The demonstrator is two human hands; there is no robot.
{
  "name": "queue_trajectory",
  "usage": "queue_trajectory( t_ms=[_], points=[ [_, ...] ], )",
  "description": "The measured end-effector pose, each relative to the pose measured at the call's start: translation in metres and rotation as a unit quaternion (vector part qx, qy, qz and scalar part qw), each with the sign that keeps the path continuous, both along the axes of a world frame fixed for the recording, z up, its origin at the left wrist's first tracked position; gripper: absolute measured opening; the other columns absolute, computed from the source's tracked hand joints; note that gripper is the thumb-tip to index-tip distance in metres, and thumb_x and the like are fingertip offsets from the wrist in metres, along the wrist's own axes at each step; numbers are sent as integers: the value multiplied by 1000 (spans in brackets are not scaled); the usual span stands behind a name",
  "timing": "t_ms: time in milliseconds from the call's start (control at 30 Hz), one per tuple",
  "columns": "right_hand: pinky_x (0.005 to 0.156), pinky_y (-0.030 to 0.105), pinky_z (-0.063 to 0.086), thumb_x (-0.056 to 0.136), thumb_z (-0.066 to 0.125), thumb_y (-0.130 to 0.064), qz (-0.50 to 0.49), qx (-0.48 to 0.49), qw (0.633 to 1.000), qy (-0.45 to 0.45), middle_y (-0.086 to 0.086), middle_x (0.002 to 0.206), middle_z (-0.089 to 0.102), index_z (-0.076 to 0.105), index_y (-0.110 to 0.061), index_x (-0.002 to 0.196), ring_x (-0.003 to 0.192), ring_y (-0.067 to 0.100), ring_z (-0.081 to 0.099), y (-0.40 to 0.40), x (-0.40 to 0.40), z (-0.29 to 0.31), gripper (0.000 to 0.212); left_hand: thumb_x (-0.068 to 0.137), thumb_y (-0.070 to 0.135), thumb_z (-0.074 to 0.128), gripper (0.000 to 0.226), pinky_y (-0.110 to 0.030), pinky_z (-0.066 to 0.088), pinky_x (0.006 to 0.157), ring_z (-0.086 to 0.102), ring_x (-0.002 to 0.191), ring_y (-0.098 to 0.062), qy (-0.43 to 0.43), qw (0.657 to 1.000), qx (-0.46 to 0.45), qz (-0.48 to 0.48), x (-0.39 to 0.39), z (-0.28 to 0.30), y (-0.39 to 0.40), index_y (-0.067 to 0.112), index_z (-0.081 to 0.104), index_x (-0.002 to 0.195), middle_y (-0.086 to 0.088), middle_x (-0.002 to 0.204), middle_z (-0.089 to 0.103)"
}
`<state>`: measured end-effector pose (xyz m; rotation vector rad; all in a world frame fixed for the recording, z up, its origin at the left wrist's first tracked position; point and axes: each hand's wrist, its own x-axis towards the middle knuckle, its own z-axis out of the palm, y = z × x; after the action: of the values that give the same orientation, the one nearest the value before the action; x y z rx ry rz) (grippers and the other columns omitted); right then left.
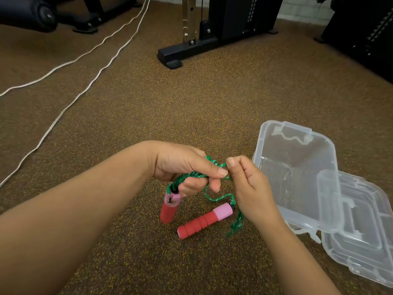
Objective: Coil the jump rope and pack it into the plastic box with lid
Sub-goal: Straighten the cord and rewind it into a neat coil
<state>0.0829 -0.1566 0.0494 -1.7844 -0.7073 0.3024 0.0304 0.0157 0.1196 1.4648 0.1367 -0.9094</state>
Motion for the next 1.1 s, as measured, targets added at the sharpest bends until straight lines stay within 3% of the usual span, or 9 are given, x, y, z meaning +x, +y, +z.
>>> queue_trajectory(
  t_ms=[133,267,400,533,633,733,833,967,1100],
  points=[
    [52,25,34,97,42,-41,11,17,999,31,-11,62,46,55,-12,81,56,4,41,2,-13,-16,35,88,34,47,30,-16,33,40,35,29,-5,-6,983,-118,139,-1,-6,1,18,54,63,9,34,36],
    [56,32,43,95,40,-49,32,-46,998,1,-8,64,53,55,-22,86,59,5,49,4,-26,-28,32,85,35,47,26,-17,35,41,36,31,-5,-16,926,-208,315,7,-4,6,20,54,65,8,36,38],
    [60,40,44,91,37,-56,80,-100,991,-50,-9,66,52,53,-21,87,62,7,48,5,-37,-30,39,96,32,42,32,-17,42,46,48,39,-3,-37,874,-221,432,15,-7,10,12,66,99,6,55,63],
    [64,38,46,92,32,-58,91,-106,985,-98,-13,71,52,55,-26,96,69,7,53,3,-43,-21,40,97,22,42,37,-18,52,57,66,63,-9,-96,857,-164,480,19,-11,11,1,51,126,-3,90,75],
    [62,38,46,94,32,-54,66,-75,988,-122,-11,71,55,58,-25,96,68,8,54,2,-38,-12,39,95,12,46,36,-17,53,58,69,80,-15,-165,889,3,427,19,-14,4,0,44,129,-8,102,72],
    [57,24,38,96,35,-46,38,-30,991,-128,-19,68,47,51,-28,83,65,0,49,1,-31,-5,27,97,17,45,33,-10,48,56,65,75,-10,-214,922,201,254,14,-16,-7,8,49,129,-9,99,71],
    [55,17,31,96,36,-43,26,-7,993,-112,-19,67,46,46,-32,78,62,1,45,-2,-21,-2,23,94,40,46,40,-17,41,44,50,51,-14,-244,887,381,98,10,-14,-12,6,67,92,-16,75,66],
    [56,17,33,94,36,-45,20,11,998,-66,-14,70,53,49,-31,76,62,3,46,-5,-17,-4,26,93,53,38,59,-27,47,52,58,48,-21,-214,909,352,65,8,-7,-15,10,56,57,-7,50,60],
    [59,17,36,95,41,-40,31,75,996,33,-12,67,55,54,-18,77,63,0,47,-2,-21,-4,31,94,55,34,65,-40,48,56,53,52,-31,-156,957,227,92,8,-8,-14,10,57,54,-6,40,50]
  ],
)
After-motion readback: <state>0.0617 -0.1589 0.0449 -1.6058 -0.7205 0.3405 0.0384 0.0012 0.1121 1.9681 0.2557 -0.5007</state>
